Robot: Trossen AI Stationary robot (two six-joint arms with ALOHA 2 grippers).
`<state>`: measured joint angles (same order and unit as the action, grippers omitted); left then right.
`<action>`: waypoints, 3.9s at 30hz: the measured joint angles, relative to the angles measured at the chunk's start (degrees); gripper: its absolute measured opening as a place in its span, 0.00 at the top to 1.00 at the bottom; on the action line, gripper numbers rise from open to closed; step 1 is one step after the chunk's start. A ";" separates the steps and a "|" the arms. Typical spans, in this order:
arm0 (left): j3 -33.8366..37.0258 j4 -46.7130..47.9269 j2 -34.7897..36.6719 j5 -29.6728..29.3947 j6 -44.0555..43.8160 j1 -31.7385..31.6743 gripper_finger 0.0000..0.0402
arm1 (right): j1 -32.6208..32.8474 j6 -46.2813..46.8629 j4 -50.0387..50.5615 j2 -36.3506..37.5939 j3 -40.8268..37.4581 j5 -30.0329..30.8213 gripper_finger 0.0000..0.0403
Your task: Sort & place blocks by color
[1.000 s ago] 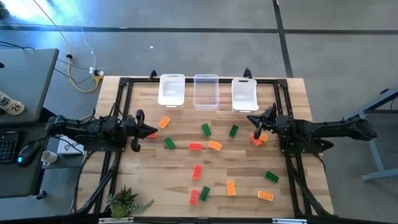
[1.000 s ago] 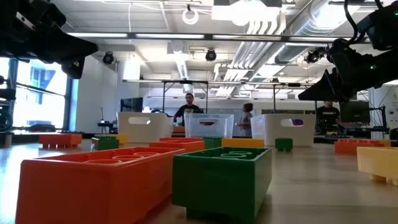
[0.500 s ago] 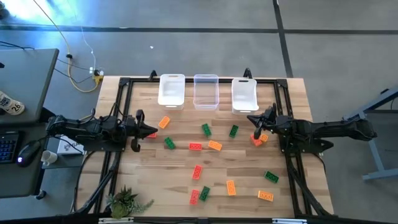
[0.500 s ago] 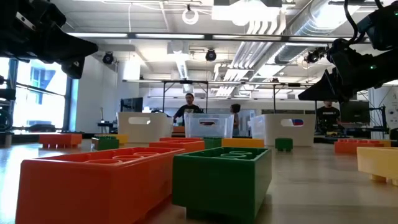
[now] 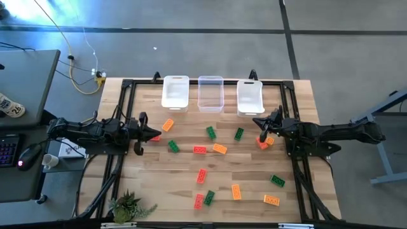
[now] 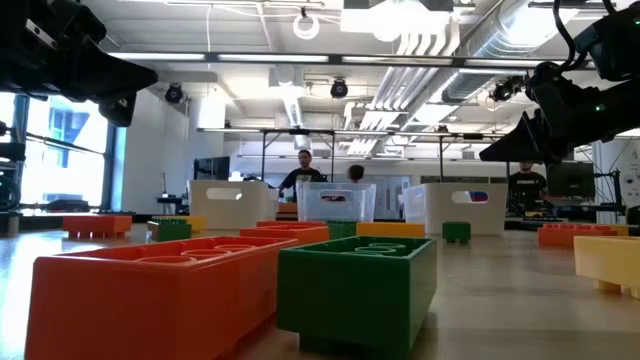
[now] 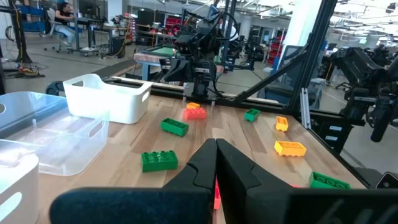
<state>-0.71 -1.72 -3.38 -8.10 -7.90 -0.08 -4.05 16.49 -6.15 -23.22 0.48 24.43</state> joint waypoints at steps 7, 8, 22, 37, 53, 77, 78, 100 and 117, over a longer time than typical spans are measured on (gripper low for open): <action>0.00 0.02 0.00 0.02 0.00 0.00 1.00 | 0.02 0.00 0.00 0.00 -0.01 0.00 1.00; 0.01 0.01 0.00 0.02 0.00 0.00 1.00 | 0.00 0.00 0.00 0.00 0.00 0.02 1.00; 0.00 0.00 0.00 0.00 0.00 0.00 1.00 | 0.02 0.00 -0.02 0.00 -0.01 0.02 1.00; 0.00 0.02 0.00 0.00 0.00 0.00 1.00 | 0.01 0.00 -0.02 0.00 -0.01 0.01 1.00; 0.00 0.00 0.00 0.02 0.00 0.00 1.00 | 0.01 0.00 -0.01 0.00 0.00 0.02 1.00; 0.00 0.02 0.00 0.00 0.02 0.00 1.00 | 0.00 0.00 0.00 0.00 0.01 0.00 1.00; 0.00 0.02 0.00 0.00 0.02 0.00 1.00 | 0.01 0.00 -0.02 0.00 0.01 0.01 1.00; 0.01 -0.22 0.00 -1.59 0.01 0.00 1.00 | 0.02 15.10 -1.42 0.02 0.07 -2.14 1.00; 0.01 -0.20 0.00 -1.09 -0.92 0.00 1.00 | 0.01 27.04 -1.38 -0.02 0.10 -5.82 1.00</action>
<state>-0.70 -1.91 -3.38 -9.19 -8.82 -0.08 -4.04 43.53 -7.53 -23.24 0.58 18.60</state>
